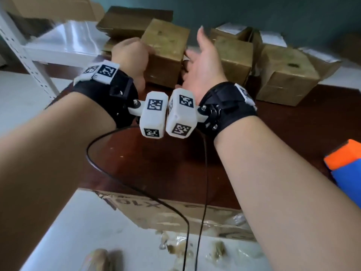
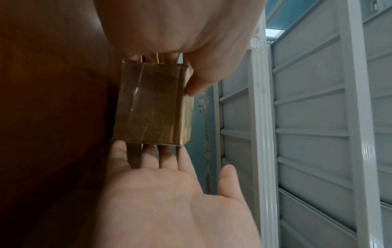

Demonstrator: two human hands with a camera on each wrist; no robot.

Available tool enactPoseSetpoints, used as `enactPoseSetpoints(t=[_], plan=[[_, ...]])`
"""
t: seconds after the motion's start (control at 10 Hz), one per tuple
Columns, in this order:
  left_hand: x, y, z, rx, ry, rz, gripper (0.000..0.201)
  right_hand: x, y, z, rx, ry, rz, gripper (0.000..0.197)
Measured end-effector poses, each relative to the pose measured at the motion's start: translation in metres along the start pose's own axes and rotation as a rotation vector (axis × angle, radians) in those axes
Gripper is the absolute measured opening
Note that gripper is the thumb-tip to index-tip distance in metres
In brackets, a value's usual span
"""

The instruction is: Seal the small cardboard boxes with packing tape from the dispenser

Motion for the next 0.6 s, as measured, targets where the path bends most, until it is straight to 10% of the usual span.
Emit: enactPoseSetpoints(t=[0.2,0.3,0.4,0.6], plan=[[-0.004,0.006,0.018,0.003,-0.073,-0.066,0.05,-0.003,-0.015,-0.014,0.139,0.091,-0.018,0.082],[0.01,-0.008,0.034,-0.021,-0.113,-0.118,0.123,-0.018,-0.019,-0.009,0.149,0.113,-0.053,0.071],[0.017,-0.016,0.042,-0.019,-0.049,-0.002,0.132,-0.024,-0.02,-0.009,0.125,0.139,-0.071,0.068],[-0.115,-0.024,-0.015,0.258,0.092,-0.134,0.083,-0.064,-0.02,0.016,0.066,0.127,-0.116,0.059]])
Point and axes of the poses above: each hand's wrist, its own x-axis towards the middle knuckle, its own y-axis out of the palm, z = x × y, the point moved 8 cm from there along x, towards the middle knuckle, and after that the axes turned 5 degrees about -y, right-handed, at the moved point
